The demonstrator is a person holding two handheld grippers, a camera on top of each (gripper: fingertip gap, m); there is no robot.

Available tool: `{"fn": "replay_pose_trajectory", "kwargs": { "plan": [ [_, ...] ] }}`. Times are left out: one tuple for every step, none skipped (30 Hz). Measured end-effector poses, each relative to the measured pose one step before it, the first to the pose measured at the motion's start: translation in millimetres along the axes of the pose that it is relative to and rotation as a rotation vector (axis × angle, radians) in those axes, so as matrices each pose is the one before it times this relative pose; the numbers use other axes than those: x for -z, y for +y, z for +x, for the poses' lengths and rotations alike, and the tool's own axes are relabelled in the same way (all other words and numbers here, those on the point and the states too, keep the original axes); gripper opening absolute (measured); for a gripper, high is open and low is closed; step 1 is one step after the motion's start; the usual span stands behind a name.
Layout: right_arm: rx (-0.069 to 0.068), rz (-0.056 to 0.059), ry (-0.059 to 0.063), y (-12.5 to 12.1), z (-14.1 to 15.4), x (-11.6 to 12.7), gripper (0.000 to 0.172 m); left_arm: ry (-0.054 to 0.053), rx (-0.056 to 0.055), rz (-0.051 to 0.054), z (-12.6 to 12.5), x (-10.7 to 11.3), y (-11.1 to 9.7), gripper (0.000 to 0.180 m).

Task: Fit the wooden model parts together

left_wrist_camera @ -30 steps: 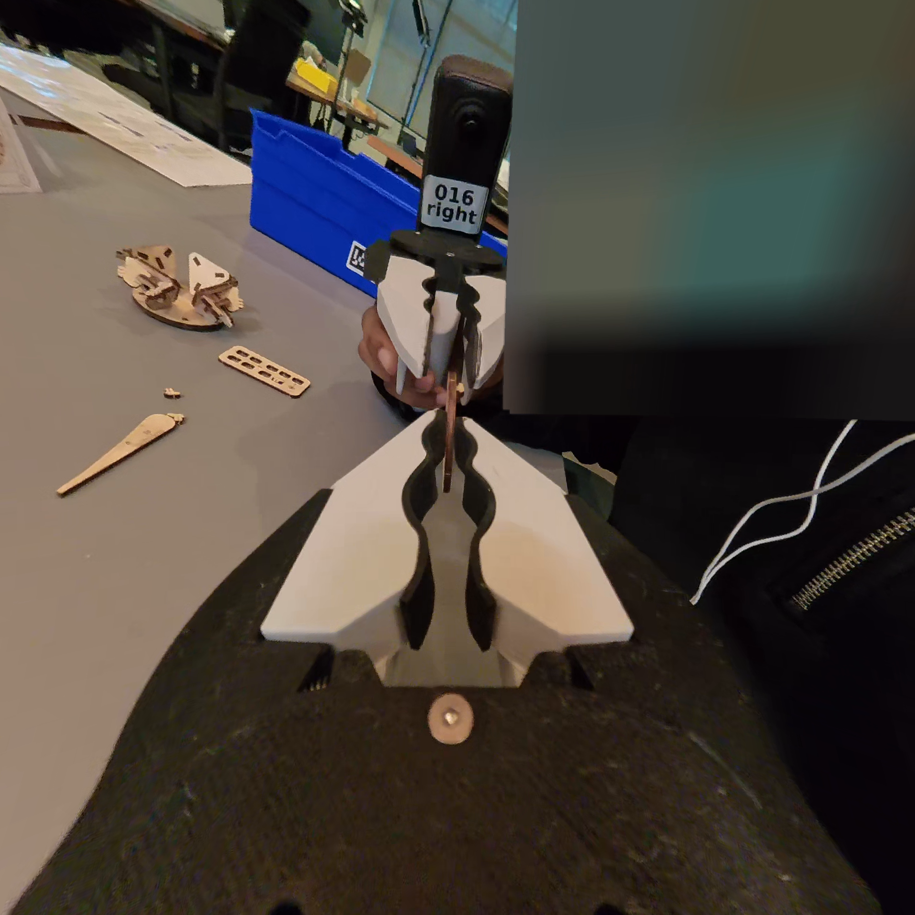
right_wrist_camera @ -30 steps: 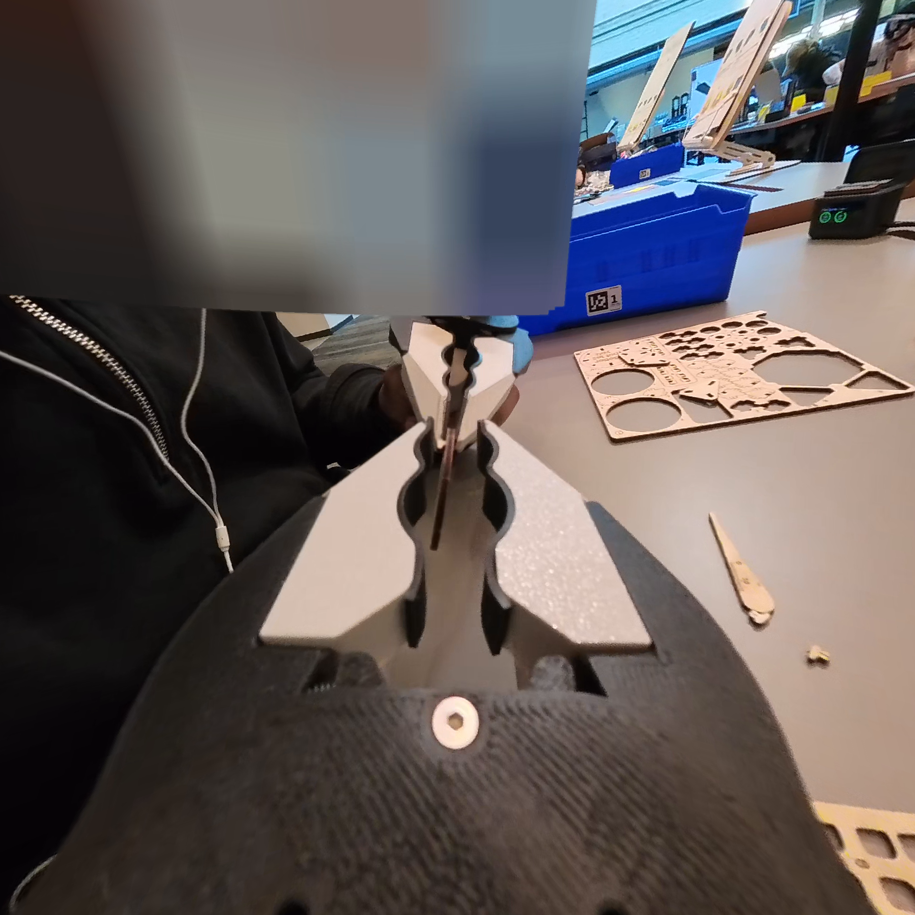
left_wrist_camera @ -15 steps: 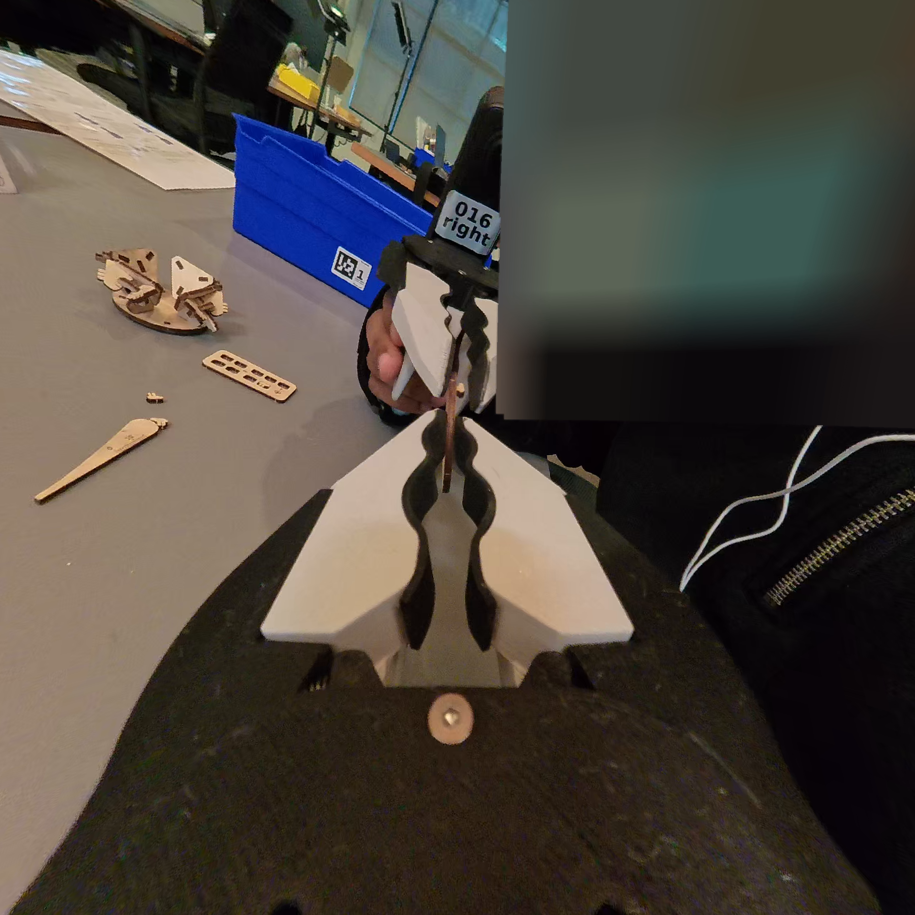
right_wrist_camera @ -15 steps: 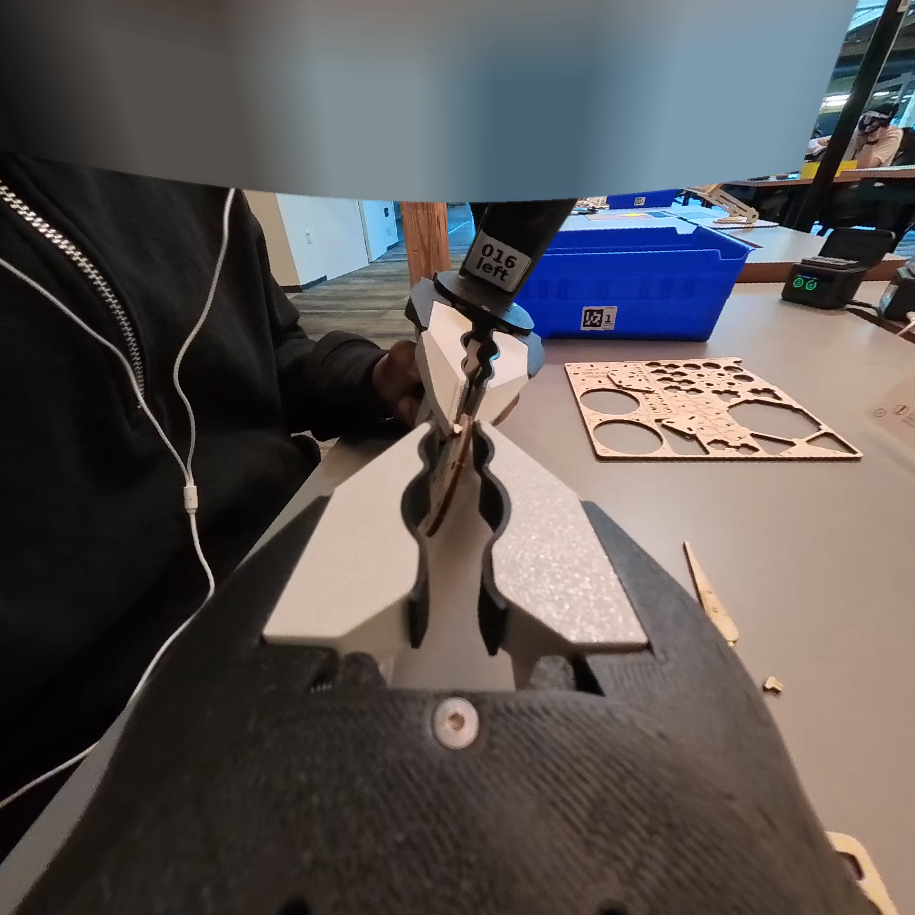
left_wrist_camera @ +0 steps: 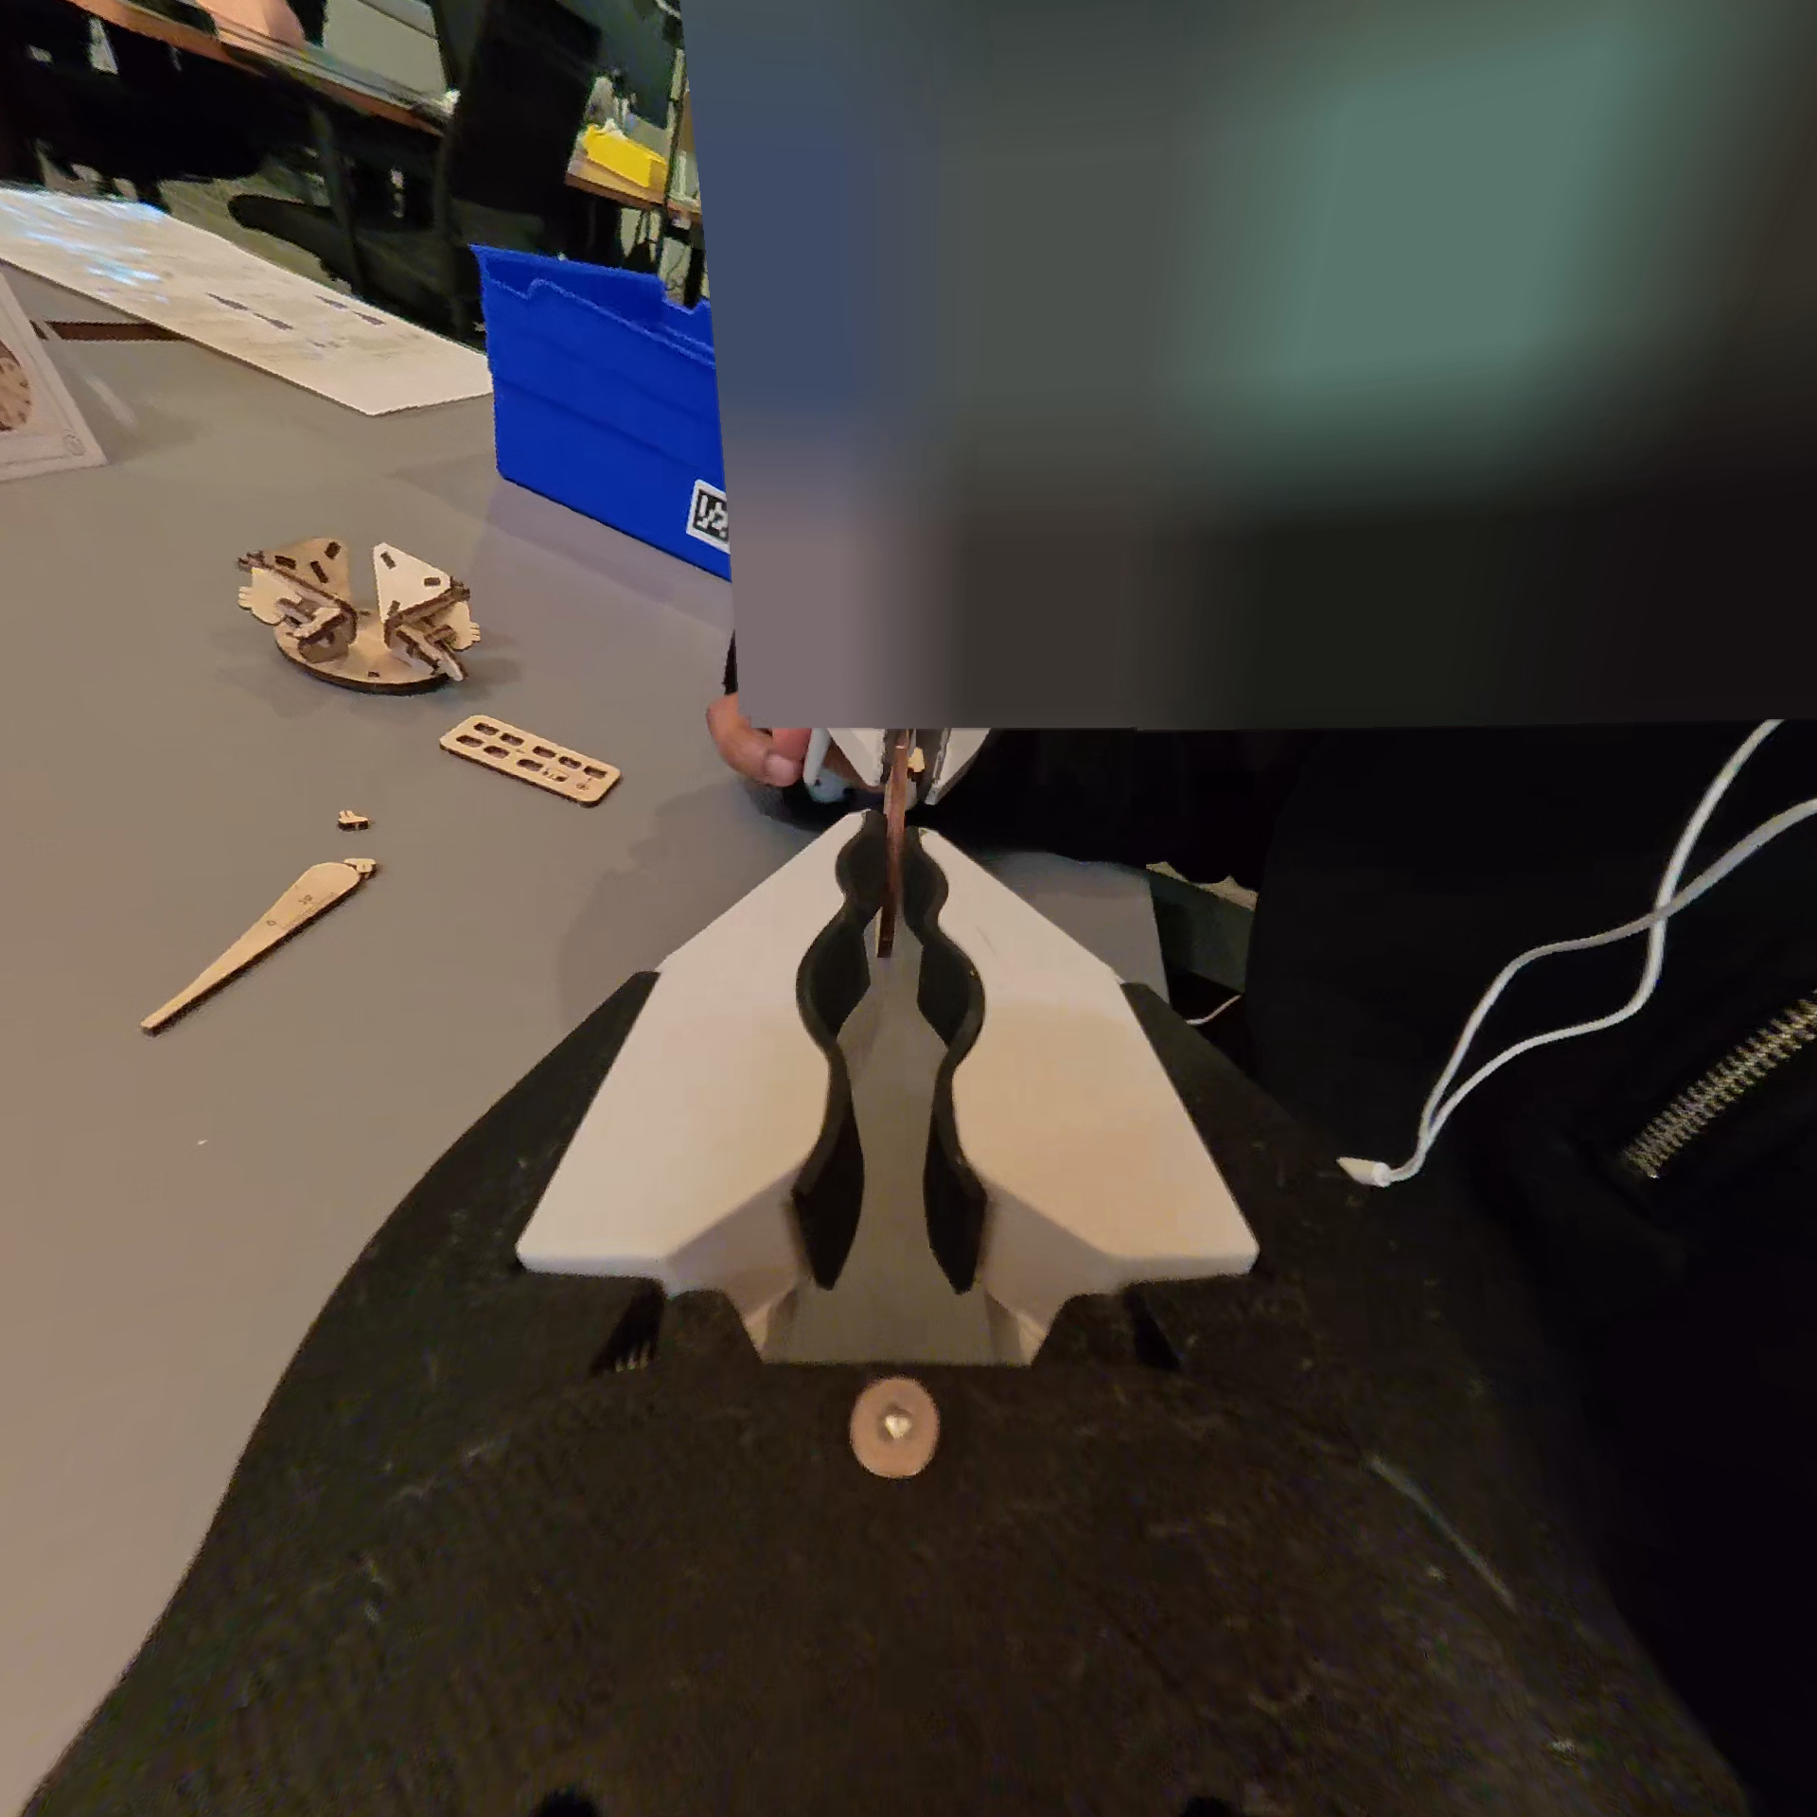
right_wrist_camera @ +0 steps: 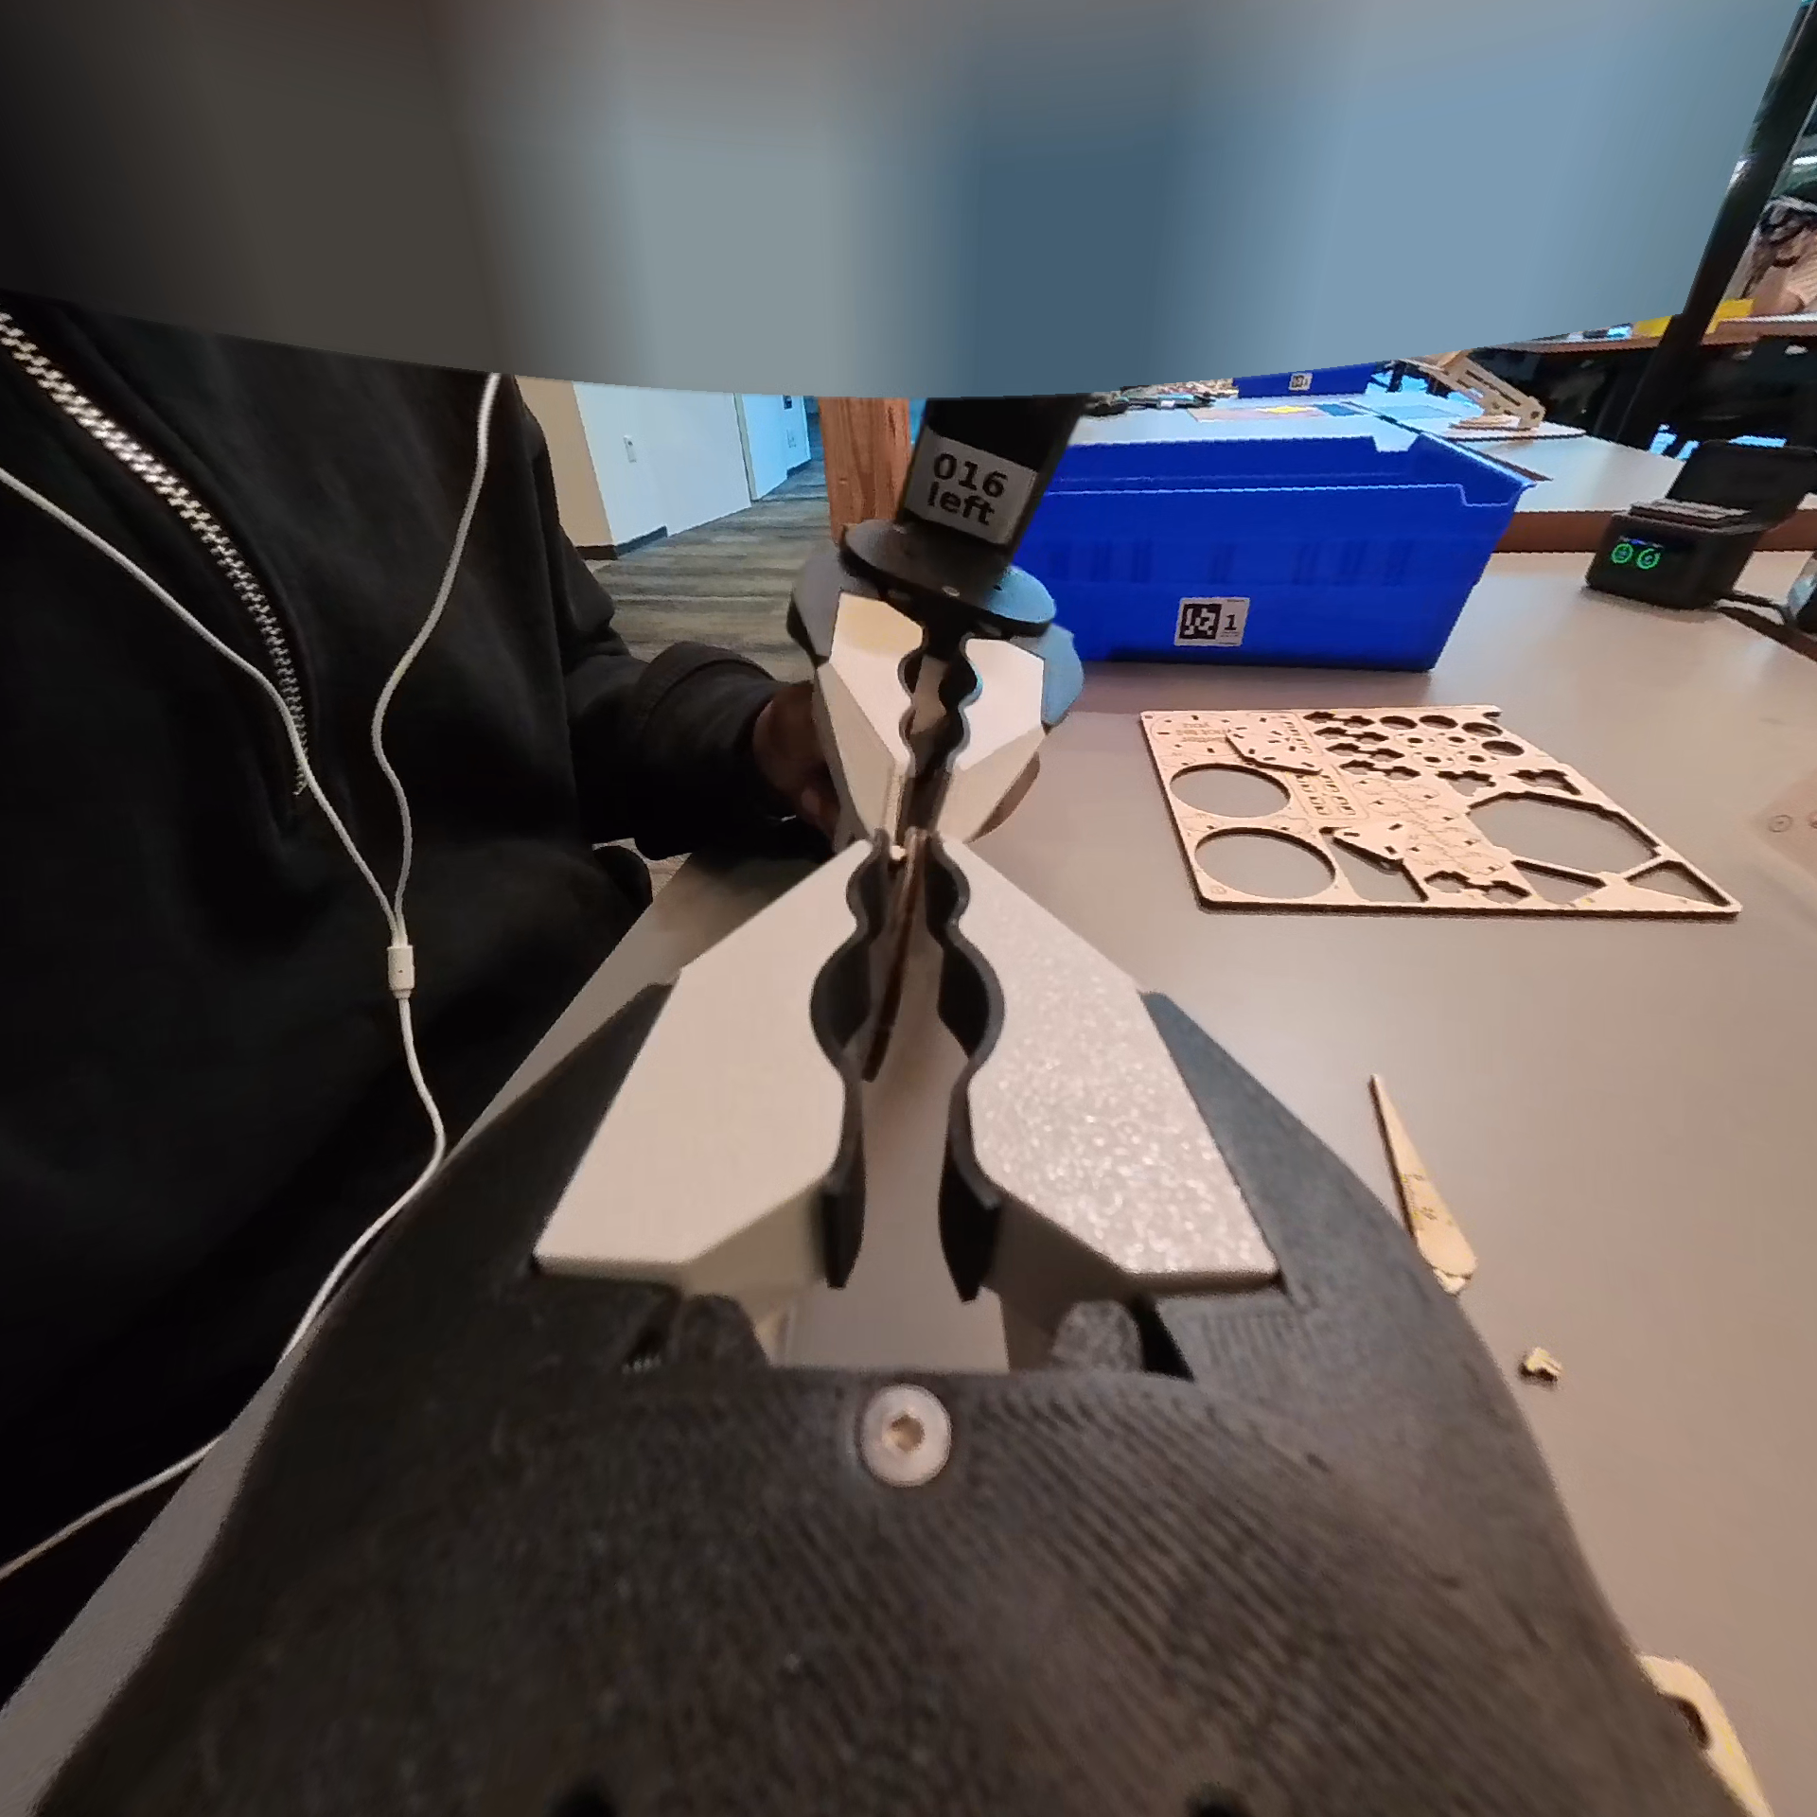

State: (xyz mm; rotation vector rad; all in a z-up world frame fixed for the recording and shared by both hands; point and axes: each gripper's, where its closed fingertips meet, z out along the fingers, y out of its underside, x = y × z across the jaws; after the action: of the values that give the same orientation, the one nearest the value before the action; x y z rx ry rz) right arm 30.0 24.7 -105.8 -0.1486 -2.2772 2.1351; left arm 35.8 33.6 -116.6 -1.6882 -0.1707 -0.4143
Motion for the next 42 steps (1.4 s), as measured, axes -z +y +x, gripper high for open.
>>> {"fn": "replay_pose_trajectory", "kwargs": {
  "plan": [
    [0.0036, -0.0088, 0.0082, 1.3, 0.83, -0.33, 0.005, -0.0126, -0.0057, -0.0116, -1.34, -0.64, 1.87, 0.0],
    [-0.0006, -0.0063, 0.0045, 1.32, 0.75, -0.3, 0.005, -0.0094, -0.004, -0.0096, -1.07, -0.5, 1.38, 0.0],
    [-0.0071, -0.0014, -0.0008, 0.44, 0.2, -0.1, 0.005, -0.0085, -0.0107, -0.0047, -0.29, -0.23, 0.54, 0.0],
    [-0.0079, 0.0005, -0.0012, -0.05, 0.26, -0.23, 0.005, -0.0117, -0.0134, -0.0019, -0.43, 0.05, 0.17, 0.0],
    [-0.0036, -0.0039, 0.0019, 0.67, 0.37, -0.37, 0.005, -0.0136, -0.0135, -0.0055, -0.79, 0.01, 0.77, 0.0],
    [-0.0028, -0.005, 0.0013, 0.92, 0.24, -0.39, 0.005, -0.0166, -0.021, -0.0062, -0.73, -0.03, 0.59, 0.0],
    [-0.005, -0.0029, -0.0008, 0.54, 0.02, -0.15, 0.005, -0.0149, -0.0199, -0.0046, -0.38, -0.14, 0.53, 0.0],
    [-0.0035, -0.0013, -0.0008, 0.14, -0.07, -0.04, 0.005, -0.008, -0.0119, -0.0005, 0.04, 0.05, 0.0, 0.0],
    [-0.0016, 0.0007, -0.0009, -0.22, -0.15, -0.15, 0.005, -0.0017, -0.0027, 0.0024, 0.25, 0.22, -0.39, 0.0],
    [0.0026, 0.0005, 0.0019, -0.43, -0.1, -0.15, 0.004, 0.0001, 0.0008, 0.0029, 0.24, 0.22, -0.49, 0.0],
    [0.007, -0.0011, 0.004, -0.39, -0.14, -0.26, 0.004, -0.0024, -0.0034, 0.0025, 0.33, 0.31, -0.45, 0.0],
    [0.0125, -0.0042, 0.0061, 0.14, 0.03, -0.29, 0.004, -0.005, -0.0059, -0.0008, 0.04, 0.11, 0.11, 0.0],
    [0.0135, -0.0102, 0.0051, 1.21, 0.16, -0.11, 0.005, -0.0066, -0.0068, -0.0084, -0.33, -0.52, 1.45, 0.0],
    [0.0055, -0.0087, 0.0032, 1.56, 0.49, 0.01, 0.005, -0.0086, -0.0062, -0.0103, -0.63, -0.81, 1.8, 0.0],
    [-0.0013, -0.0018, -0.0015, 0.82, 0.01, -0.07, 0.005, -0.0025, -0.0044, -0.0046, 0.1, -0.32, 0.69, 0.0],
    [-0.0044, 0.0034, -0.0051, -0.19, -0.18, -0.06, 0.005, 0.0018, -0.0001, 0.0029, 0.6, 0.2, -0.45, 0.0],
    [0.004, -0.0022, 0.0017, 0.31, 0.1, 0.0, 0.005, -0.0016, 0.0002, -0.0026, -0.18, -0.25, 0.5, 0.0],
    [0.0057, -0.0047, 0.0023, 0.24, -0.15, -0.13, 0.005, -0.0027, -0.0052, -0.0009, 0.09, 0.04, 0.1, 0.0],
    [-0.0017, 0.0025, -0.0026, -0.82, -0.57, 0.09, 0.005, 0.002, -0.0029, 0.0048, 0.74, 0.17, -0.73, 0.0],
    [-0.0038, 0.0018, -0.0023, -0.54, -0.37, 0.09, 0.005, 0.0023, 0.0016, 0.0026, 0.37, 0.04, -0.44, 0.0],
    [0.0, -0.0033, -0.0007, 0.23, -0.23, -0.03, 0.005, 0.001, 0.0008, -0.0016, -0.02, 0.11, 0.28, 0.0],
    [-0.0035, 0.0009, -0.0046, -0.14, -0.38, -0.01, 0.005, -0.0005, -0.0047, 0.0011, 0.33, 0.01, -0.17, 0.0],
    [-0.0041, 0.0028, -0.0039, -0.28, -0.31, 0.05, 0.005, -0.0016, -0.0038, 0.0013, 0.05, 0.01, -0.25, 0.0],
    [-0.0036, -0.0005, -0.0029, 0.26, -0.23, 0.08, 0.005, -0.0001, -0.0009, -0.0014, 0.02, -0.01, 0.19, 0.0],
    [-0.0068, 0.0, -0.0043, 0.24, -0.06, -0.02, 0.004, -0.0025, -0.0041, -0.0013, -0.14, -0.12, 0.14, 0.0],
    [-0.0058, 0.0021, -0.0031, -0.01, 0.02, 0.15, 0.004, -0.0035, -0.0059, -0.0005, -0.11, -0.1, 0.1, 0.0],
    [-0.0032, -0.0044, -0.0013, 0.84, -0.02, -0.15, 0.004, -0.0039, -0.0051, -0.0058, -0.35, -0.14, 0.92, 0.0],
    [-0.0025, -0.0028, -0.0009, 0.35, 0.08, 0.07, 0.004, -0.0042, -0.006, -0.0014, -0.31, -0.22, 0.16, 0.0],
    [-0.006, 0.0003, -0.0036, 0.13, -0.31, 0.11, 0.004, -0.0026, -0.0076, -0.0003, 0.22, 0.0, 0.05, 0.0],
    [-0.0075, -0.0025, -0.0041, 0.45, 0.01, 0.07, 0.004, -0.0038, -0.0053, -0.0035, -0.05, -0.41, 0.61, 0.0],
    [-0.0029, -0.0023, 0.0007, 0.58, 0.32, 0.09, 0.004, -0.0051, -0.0041, -0.003, -0.52, -0.2, 0.41, 0.0],
    [0.0014, -0.0021, 0.0019, 0.39, 0.05, -0.14, 0.004, -0.0024, -0.0045, -0.001, -0.04, 0.06, 0.14, 0.0],
    [0.0007, -0.0004, 0.0001, -0.14, -0.06, 0.06, 0.004, -0.0025, -0.0032, 0.0007, -0.07, -0.05, -0.12, 0.0],
    [0.0044, -0.0019, 0.0043, 0.19, 0.28, -0.11, 0.004, -0.0032, -0.0022, -0.001, -0.4, -0.03, 0.15, 0.0],
    [0.0024, -0.0034, 0.0026, 0.34, 0.18, -0.22, 0.004, -0.0016, -0.0019, -0.0027, -0.28, 0.07, 0.46, 0.0],
    [0.0023, 0.0011, 0.0027, -0.2, 0.14, 0.07, 0.004, -0.0046, -0.0058, 0.0019, -0.2, 0.1, -0.39, 0.0],
    [0.0082, 0.0009, 0.003, -0.27, -0.14, -0.24, 0.004, -0.0017, -0.0059, 0.0002, 0.18, 0.22, -0.15, 0.0],
    [0.0032, -0.0016, -0.0006, 0.04, -0.29, -0.02, 0.004, -0.0003, -0.0028, -0.001, 0.05, -0.06, 0.25, 0.0],
    [0.0023, 0.0042, -0.0009, -0.43, 0.18, 0.18, 0.004, 0.0012, -0.0006, 0.0031, 0.15, 0.1, -0.46, 0.0],
    [-0.003, 0.0107, -0.0036, -0.94, 0.41, 0.2, 0.004, 0.0008, 0.0032, 0.0044, -0.24, 0.03, -0.73, 0.0],
    [-0.0113, 0.0108, -0.0037, -0.63, 0.85, 0.27, 0.004, 0.0001, 0.0101, 0.0, -1.13, -0.21, 0.09, 0.0],
    [-0.0032, 0.0053, -0.0016, -0.75, 0.82, 0.43, 0.004, 0.0034, 0.0157, 0.0057, -1.21, 0.28, -1.0, 0.0]
  ]
}}
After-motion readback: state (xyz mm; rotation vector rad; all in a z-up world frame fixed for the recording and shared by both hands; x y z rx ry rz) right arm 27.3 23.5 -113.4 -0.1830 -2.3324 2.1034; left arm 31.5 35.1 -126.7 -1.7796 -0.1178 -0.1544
